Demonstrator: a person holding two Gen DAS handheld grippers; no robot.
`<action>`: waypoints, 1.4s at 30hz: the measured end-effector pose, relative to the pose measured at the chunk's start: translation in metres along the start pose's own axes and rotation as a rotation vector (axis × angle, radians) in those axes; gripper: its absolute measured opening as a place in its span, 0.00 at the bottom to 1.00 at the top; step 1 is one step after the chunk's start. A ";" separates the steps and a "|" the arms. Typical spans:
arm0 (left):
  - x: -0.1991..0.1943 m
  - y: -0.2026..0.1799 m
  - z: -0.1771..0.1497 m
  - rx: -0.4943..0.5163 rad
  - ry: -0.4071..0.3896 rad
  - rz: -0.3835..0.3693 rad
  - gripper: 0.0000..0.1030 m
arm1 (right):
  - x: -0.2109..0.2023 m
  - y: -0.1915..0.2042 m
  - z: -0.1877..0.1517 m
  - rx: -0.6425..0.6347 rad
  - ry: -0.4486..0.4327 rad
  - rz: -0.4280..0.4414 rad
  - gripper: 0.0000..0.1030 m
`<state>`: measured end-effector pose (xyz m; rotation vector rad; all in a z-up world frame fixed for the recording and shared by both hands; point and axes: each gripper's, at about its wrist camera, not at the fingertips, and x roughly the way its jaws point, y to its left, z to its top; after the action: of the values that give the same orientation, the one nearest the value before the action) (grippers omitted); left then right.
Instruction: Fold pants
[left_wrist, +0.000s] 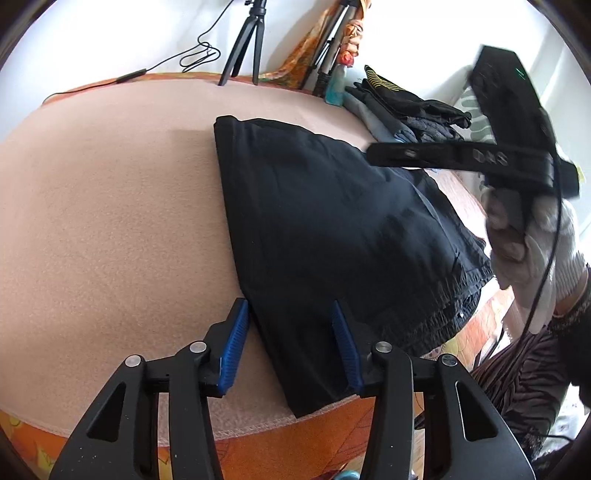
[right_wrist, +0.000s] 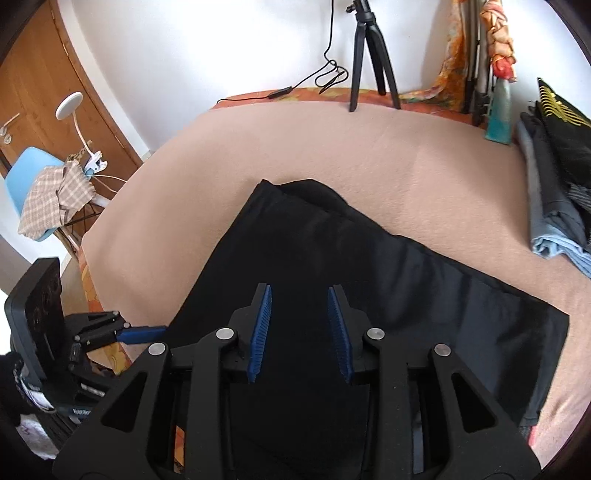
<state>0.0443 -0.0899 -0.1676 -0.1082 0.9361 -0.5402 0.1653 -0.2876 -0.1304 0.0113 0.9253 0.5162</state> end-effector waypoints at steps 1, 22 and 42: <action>-0.001 0.000 -0.001 0.000 0.000 0.000 0.43 | 0.008 0.004 0.005 0.009 0.012 0.023 0.33; -0.018 0.004 -0.009 -0.117 -0.038 -0.162 0.44 | 0.095 0.022 0.058 0.237 0.207 0.079 0.51; -0.024 -0.031 -0.005 0.007 -0.086 -0.163 0.44 | 0.117 0.085 0.047 0.050 0.412 -0.136 0.26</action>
<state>0.0173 -0.1041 -0.1429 -0.2013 0.8456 -0.6841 0.2232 -0.1524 -0.1711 -0.1162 1.3313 0.3735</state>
